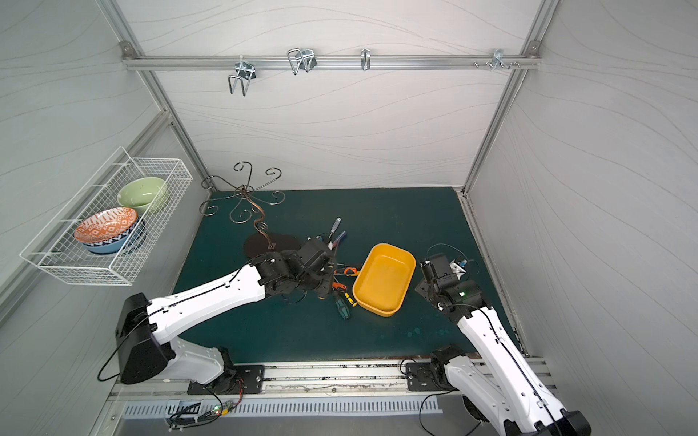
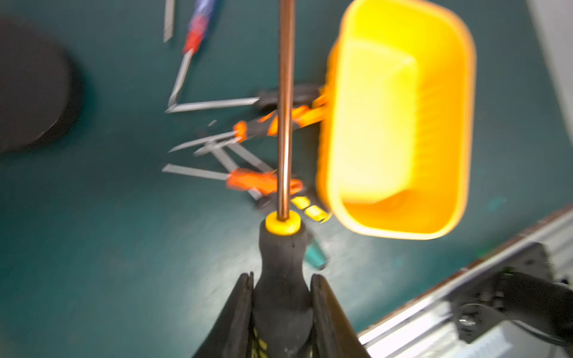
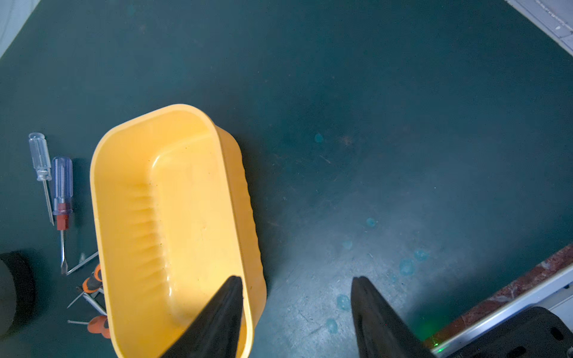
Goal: Put the screwdriver on the desktop into the storage box
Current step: Place the screwdriver in the storage box.
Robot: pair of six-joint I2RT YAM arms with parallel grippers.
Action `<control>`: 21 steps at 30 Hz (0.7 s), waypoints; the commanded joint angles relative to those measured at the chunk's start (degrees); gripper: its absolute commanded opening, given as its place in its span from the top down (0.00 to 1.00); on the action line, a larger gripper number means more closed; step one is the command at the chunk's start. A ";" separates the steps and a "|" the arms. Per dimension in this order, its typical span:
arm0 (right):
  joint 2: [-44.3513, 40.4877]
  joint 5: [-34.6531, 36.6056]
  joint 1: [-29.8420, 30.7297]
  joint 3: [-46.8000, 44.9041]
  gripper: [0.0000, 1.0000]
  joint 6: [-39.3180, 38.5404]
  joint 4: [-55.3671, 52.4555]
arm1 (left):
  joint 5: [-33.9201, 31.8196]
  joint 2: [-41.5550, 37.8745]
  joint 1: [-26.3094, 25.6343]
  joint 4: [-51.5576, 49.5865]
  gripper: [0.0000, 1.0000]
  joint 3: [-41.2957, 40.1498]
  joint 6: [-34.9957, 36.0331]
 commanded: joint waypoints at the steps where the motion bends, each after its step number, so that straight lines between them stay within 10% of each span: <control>1: -2.29 2.74 -0.30 0.98 0.41 0.57 -3.58 | 2.25 7.93 -2.51 2.32 1.00 8.40 4.20; 21: -5.96 3.95 -0.31 -0.05 0.41 1.37 -4.75 | 3.22 42.19 -4.29 -8.48 0.96 38.60 7.81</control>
